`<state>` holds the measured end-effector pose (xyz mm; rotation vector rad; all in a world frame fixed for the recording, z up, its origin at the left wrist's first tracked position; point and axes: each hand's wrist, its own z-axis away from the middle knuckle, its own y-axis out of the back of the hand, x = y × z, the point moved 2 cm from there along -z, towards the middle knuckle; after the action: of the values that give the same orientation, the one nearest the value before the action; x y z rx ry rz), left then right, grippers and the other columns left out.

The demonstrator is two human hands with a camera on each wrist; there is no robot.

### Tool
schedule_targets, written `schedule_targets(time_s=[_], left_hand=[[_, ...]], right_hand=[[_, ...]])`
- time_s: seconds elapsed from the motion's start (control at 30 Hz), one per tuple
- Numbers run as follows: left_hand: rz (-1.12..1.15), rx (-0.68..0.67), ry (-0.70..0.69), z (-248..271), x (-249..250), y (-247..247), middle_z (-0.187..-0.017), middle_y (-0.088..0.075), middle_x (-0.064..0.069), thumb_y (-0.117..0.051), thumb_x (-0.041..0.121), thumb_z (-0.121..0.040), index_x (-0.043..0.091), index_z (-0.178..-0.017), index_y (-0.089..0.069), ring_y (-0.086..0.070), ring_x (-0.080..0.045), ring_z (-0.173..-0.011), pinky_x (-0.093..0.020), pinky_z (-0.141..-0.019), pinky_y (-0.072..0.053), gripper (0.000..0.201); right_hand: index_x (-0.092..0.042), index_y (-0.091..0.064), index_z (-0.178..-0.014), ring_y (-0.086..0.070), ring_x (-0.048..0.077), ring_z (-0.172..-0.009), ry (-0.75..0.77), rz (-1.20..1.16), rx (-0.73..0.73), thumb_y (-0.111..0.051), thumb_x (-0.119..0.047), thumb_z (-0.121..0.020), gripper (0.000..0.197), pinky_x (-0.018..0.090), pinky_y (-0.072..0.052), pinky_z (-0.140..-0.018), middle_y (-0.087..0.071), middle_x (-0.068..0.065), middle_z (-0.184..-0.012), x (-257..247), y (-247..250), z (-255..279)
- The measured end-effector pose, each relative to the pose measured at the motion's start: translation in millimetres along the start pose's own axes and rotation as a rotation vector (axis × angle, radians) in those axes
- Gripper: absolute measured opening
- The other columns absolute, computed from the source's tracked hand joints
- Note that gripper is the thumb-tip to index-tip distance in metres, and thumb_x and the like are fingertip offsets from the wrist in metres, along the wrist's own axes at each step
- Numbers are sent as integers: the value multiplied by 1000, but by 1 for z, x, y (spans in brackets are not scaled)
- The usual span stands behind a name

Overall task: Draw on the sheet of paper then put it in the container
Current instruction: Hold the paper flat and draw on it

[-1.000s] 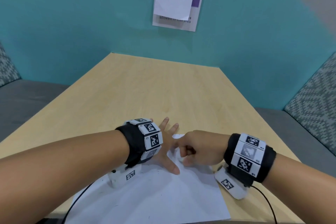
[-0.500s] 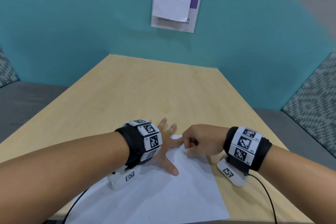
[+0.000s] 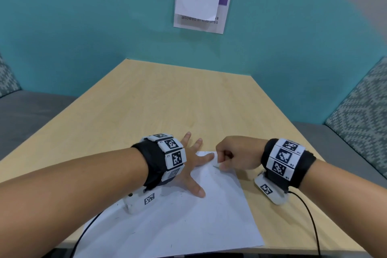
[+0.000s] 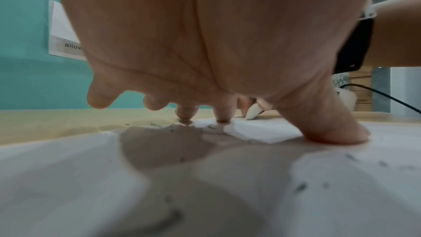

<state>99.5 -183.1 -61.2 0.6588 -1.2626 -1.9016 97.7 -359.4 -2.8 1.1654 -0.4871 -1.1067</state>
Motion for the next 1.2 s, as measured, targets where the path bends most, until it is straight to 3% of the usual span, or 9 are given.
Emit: schedule_targets(time_s=[0.13, 0.3, 0.5, 0.6, 0.73, 0.9, 0.97, 1.07, 1.2], left_hand=[[32, -1, -10, 1, 0, 1, -165, 22, -4, -58, 86, -68, 60, -144, 21, 33, -42, -143, -76, -108, 9, 112], [2, -8, 11, 0, 0, 0, -165, 23, -3, -54, 89, -66, 56, -148, 19, 33, -40, -144, -75, -108, 9, 115], [3, -18, -8, 2, 2, 4, -165, 22, -4, -56, 87, -68, 59, -144, 22, 32, -42, -144, -76, -108, 8, 112], [-12, -20, 17, 4, 2, 4, -165, 22, -4, -55, 87, -69, 54, -149, 18, 32, -41, -144, -74, -109, 9, 113], [-6, -17, -16, 8, 5, 9, -165, 22, -6, -57, 83, -72, 60, -146, 16, 32, -43, -144, -74, -109, 9, 106], [-61, 11, 11, 19, 8, 15, -162, 30, -2, -56, 83, -72, 43, -155, 14, 34, -33, -145, -72, -110, 12, 115], [-53, -56, -1, 33, 9, 15, -162, 29, 0, -56, 82, -74, 38, -157, 10, 26, -29, -149, -69, -113, 7, 114], [-13, -148, -10, 52, 7, 8, -164, 24, 3, -56, 78, -79, 35, -157, 14, 16, -28, -152, -65, -118, -1, 113], [18, -127, -11, 52, 4, 2, -164, 25, 3, -57, 79, -78, 37, -155, 19, 18, -28, -152, -65, -118, 2, 116]], right_hand=[[-27, -53, -75, -48, 10, -64, 108, -10, -82, -65, -25, -86, 16, 22, -41, -60, -56, -8, -72, -18, -17, 7], [-25, -57, -80, -48, 10, -64, 3, 21, 7, -65, -27, -87, 11, 23, -42, -62, -55, -10, -72, -4, -1, 2], [-23, -61, -87, -51, 11, -67, 62, 33, -29, -64, -26, -87, 4, 24, -44, -65, -56, -11, -74, -17, -11, 7], [-30, -52, -74, -50, 16, -70, 0, 48, 26, -65, -26, -86, 18, 25, -40, -63, -53, -11, -71, -12, -3, 6], [-27, -49, -75, -46, 11, -62, 111, 21, -23, -63, -24, -87, 18, 24, -40, -60, -52, -9, -68, -34, -21, 15], [-13, -62, -90, -47, 11, -63, 66, 25, 35, -64, -25, -88, 12, 23, -39, -59, -52, -9, -69, -27, -17, 13], [-12, -63, -91, -46, 10, -62, 70, 28, 45, -64, -26, -88, 14, 23, -39, -59, -52, -10, -69, -27, -19, 13], [-13, -63, -91, -48, 11, -65, 47, 32, 50, -64, -27, -87, 15, 26, -43, -64, -53, -12, -72, -26, -15, 11], [-15, -62, -90, -48, 9, -64, 94, 6, 28, -64, -29, -86, 14, 26, -44, -64, -57, -8, -72, -39, -23, 15]])
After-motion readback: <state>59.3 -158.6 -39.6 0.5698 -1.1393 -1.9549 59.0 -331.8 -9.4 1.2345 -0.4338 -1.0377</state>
